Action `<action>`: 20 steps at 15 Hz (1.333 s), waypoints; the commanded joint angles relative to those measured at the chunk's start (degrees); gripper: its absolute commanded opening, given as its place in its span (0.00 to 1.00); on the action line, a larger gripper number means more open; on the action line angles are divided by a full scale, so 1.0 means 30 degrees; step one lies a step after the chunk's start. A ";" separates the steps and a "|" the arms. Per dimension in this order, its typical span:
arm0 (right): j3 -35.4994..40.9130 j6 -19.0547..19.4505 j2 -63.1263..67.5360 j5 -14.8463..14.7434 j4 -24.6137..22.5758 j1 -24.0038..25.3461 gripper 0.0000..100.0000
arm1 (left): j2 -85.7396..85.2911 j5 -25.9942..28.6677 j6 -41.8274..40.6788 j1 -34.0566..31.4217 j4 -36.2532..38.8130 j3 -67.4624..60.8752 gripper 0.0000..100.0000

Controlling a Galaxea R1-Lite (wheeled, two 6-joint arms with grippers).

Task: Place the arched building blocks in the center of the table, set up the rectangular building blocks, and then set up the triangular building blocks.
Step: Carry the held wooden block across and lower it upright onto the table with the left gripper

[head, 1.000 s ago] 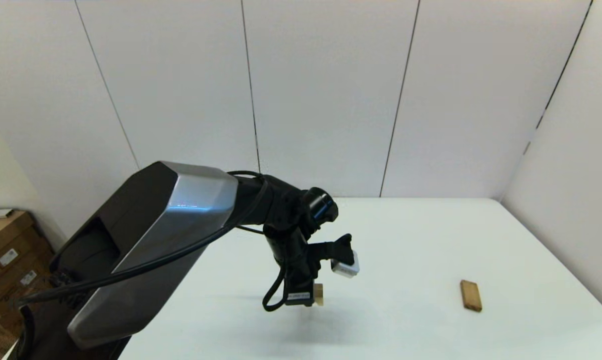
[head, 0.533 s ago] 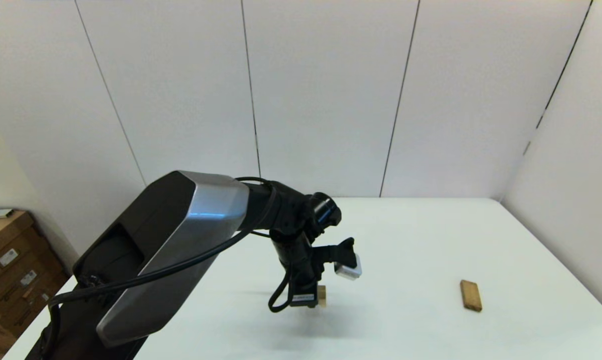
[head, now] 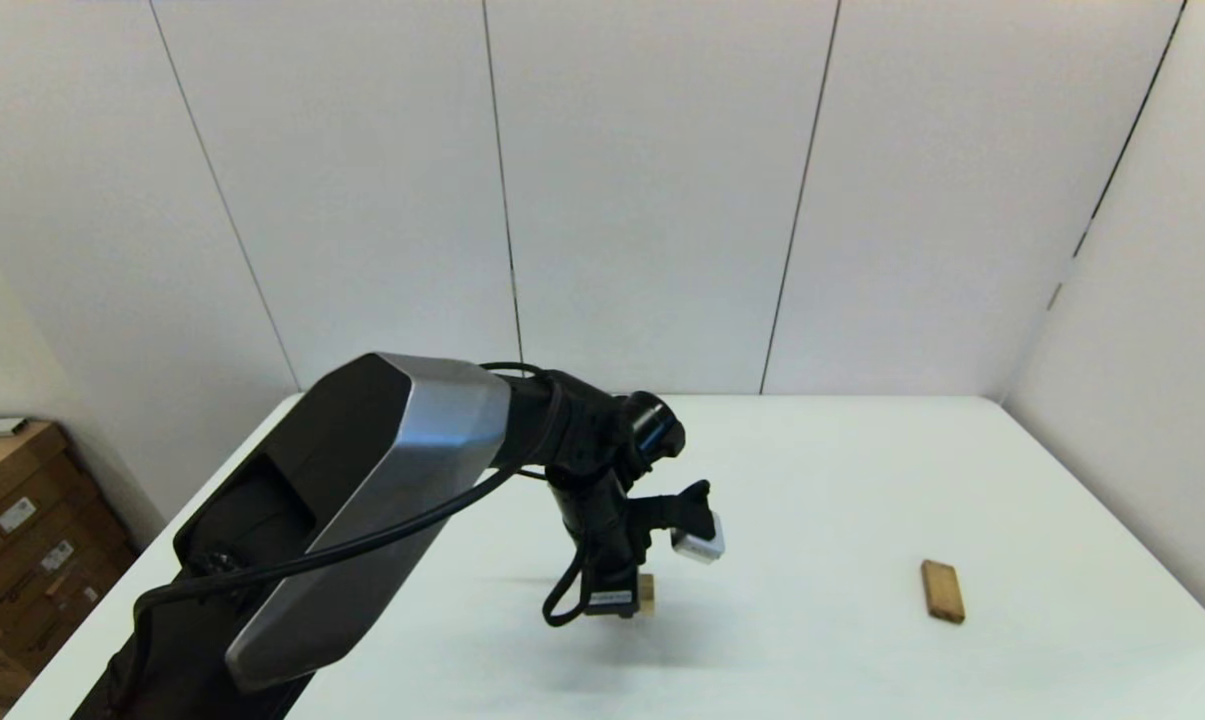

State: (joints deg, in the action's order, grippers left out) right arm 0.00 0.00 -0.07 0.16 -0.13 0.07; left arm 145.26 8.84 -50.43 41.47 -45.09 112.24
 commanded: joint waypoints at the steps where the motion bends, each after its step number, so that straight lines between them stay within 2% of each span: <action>1: 0.0029 0.0000 -0.0005 0.0006 -0.0014 0.0005 1.00 | 0.0300 0.0013 -0.0093 0.0033 -0.0086 0.0028 0.00; 19: 0.0029 0.0000 -0.0005 0.0006 -0.0014 0.0005 1.00 | 0.0593 0.0042 -0.0006 0.0180 0.0558 0.0204 0.00; 20: 0.0029 0.0000 -0.0005 0.0006 -0.0014 0.0005 1.00 | 0.0593 0.0042 -0.0035 0.0180 0.0588 0.0204 1.00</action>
State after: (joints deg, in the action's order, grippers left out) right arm 0.00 0.00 -0.07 0.16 -0.16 0.07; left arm 146.97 8.95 -50.21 42.00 -43.17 112.85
